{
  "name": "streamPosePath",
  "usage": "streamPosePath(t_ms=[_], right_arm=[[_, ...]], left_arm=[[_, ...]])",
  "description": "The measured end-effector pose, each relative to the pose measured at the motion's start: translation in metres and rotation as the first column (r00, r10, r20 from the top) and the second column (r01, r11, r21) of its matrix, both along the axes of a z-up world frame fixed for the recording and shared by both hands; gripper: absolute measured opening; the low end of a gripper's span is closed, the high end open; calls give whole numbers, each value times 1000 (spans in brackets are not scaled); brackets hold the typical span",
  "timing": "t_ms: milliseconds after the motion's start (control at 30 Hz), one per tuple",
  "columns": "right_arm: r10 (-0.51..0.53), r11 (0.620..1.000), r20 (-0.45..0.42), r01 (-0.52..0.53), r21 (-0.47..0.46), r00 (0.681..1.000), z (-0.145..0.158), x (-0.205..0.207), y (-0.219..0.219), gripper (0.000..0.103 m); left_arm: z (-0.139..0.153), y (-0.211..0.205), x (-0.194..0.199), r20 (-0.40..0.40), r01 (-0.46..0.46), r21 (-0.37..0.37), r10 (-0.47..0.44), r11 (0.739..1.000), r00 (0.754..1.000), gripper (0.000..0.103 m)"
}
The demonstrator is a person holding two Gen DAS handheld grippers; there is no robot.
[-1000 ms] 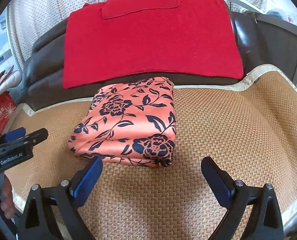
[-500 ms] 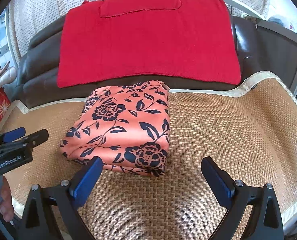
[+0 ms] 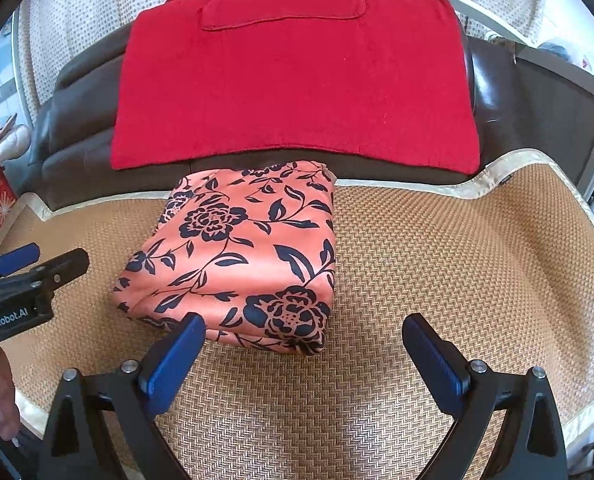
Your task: Fold small clothes
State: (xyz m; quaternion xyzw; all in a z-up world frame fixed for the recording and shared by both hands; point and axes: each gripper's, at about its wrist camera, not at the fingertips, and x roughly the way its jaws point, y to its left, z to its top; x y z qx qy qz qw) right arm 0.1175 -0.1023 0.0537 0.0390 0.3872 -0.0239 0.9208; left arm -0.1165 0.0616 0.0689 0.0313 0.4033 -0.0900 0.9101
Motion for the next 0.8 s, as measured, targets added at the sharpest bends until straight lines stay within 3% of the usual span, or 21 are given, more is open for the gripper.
streamPosePath(t_ms=[500, 800], right_arm=[[-5, 1000, -19, 4, -21, 1000, -7, 13, 0, 100], [1, 1000, -28, -1, -17, 1000, -11, 27, 3, 100]], left_arm=[[-13, -8, 19, -51, 37, -30, -38, 999, 998, 94], [-16, -15, 30, -32, 59, -24, -60, 998, 998, 94]])
